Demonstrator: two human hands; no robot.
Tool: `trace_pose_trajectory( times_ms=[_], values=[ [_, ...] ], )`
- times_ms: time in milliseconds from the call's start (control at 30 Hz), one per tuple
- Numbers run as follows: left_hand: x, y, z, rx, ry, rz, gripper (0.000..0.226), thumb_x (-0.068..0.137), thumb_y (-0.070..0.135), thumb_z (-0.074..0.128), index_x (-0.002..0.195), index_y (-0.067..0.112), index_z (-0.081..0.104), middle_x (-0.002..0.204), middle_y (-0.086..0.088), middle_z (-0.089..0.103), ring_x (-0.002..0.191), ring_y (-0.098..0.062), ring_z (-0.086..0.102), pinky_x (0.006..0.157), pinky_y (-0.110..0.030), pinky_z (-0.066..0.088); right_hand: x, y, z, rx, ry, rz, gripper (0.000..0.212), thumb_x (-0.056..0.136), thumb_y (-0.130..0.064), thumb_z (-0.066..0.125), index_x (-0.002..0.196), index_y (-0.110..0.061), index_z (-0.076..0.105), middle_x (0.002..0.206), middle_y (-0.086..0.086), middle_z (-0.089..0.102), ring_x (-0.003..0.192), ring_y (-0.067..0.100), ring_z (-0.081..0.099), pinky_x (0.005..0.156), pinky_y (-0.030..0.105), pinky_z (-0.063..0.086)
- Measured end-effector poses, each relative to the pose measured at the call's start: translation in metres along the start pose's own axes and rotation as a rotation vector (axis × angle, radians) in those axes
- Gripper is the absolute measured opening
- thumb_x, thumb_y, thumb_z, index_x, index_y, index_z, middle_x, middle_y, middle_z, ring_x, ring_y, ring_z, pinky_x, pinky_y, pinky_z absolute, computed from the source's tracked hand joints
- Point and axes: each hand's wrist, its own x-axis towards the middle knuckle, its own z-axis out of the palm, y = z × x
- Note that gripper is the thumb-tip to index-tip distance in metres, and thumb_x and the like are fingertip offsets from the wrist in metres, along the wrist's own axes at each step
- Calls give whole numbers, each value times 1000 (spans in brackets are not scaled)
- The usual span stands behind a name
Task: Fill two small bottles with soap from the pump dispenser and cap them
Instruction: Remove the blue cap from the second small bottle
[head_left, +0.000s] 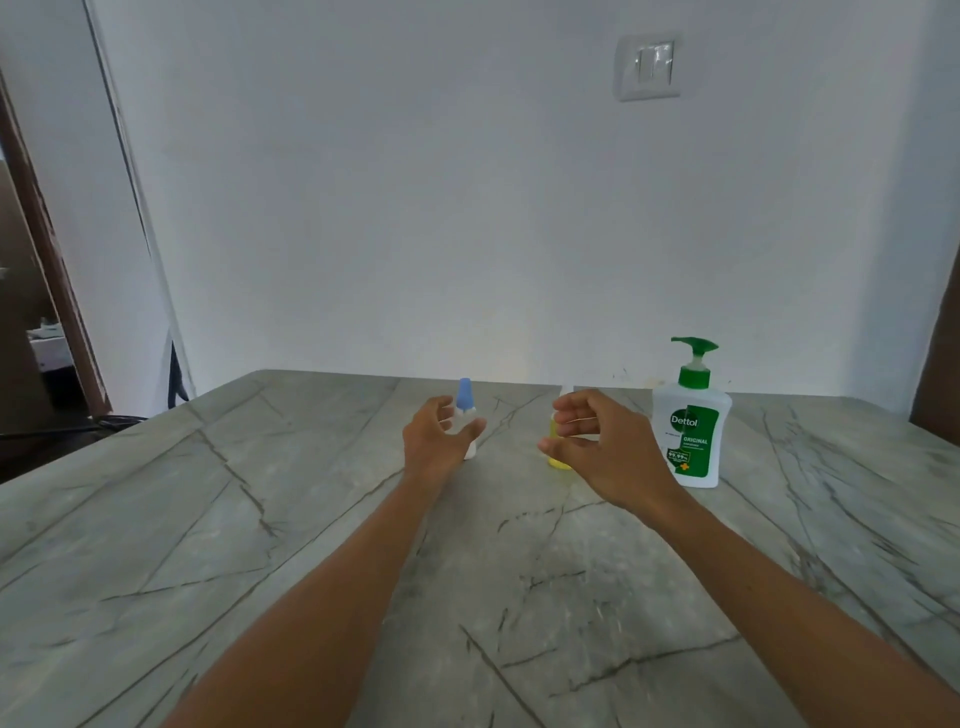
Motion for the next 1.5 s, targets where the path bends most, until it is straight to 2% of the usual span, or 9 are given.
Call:
trace_pose_trajectory(
  times_ms=[267,400,567,700,833,933,1133,1233,1500],
  values=[
    [-2,-8,7,-17,58,0,33,87,25,74,115,12,64,111,-3,69,94,-13,62,81,-20,43,-4,6,5,-27,-19,2,41,76,-29,80,111,-19,62,101,-7,66,90,3,63,74,8,48],
    [-18,2,4,-49,46,-18,32,89,28,71,117,14,62,110,2,65,90,-10,59,78,-21,41,-4,4,3,-59,-36,7,38,77,-32,78,111,-22,62,101,-10,66,90,1,63,66,4,43],
    [-56,28,-7,-89,-15,111,32,85,31,76,111,17,63,103,6,69,91,-9,67,77,-24,54,1,-19,-8,-59,-14,-6,32,82,-38,73,109,-23,64,100,-12,67,88,-1,64,65,5,44],
    [-92,57,-8,-109,-48,210,30,85,32,75,108,19,63,99,10,69,90,-4,66,72,-9,46,8,-58,-24,-185,-62,-66,34,81,-49,70,104,-24,65,95,-13,67,82,-2,62,64,6,43],
    [-113,71,-3,-153,-47,252,29,83,31,77,107,20,65,95,14,69,85,4,65,67,-3,46,17,-87,-43,-435,-235,-99,31,74,-52,74,87,-24,70,89,-9,70,84,7,64,74,21,50],
    [-118,77,-3,-208,-23,260,28,81,30,79,104,22,65,92,17,67,83,13,62,62,-1,45,21,-102,-52,-568,-292,-152,28,76,-46,76,87,-21,73,87,-8,69,82,8,62,67,17,43],
    [-111,100,-8,-233,25,339,32,80,35,78,107,20,69,93,15,68,83,1,65,63,-2,47,31,-133,-65,-646,-310,-164,30,79,-48,73,84,-18,70,66,-12,64,65,2,59,60,13,40],
    [-109,99,-7,-270,62,365,32,79,38,77,103,18,71,89,15,69,81,2,65,63,-3,48,36,-137,-68,-640,-352,-165,23,80,-43,72,81,-20,70,66,-10,69,57,-5,60,53,6,38],
    [-111,101,-7,-304,89,411,25,83,36,75,104,21,73,84,19,68,81,-7,68,72,-10,53,35,-135,-63,-673,-320,-310,7,83,-22,72,84,-16,74,75,-10,68,64,0,59,54,6,37]
  ],
)
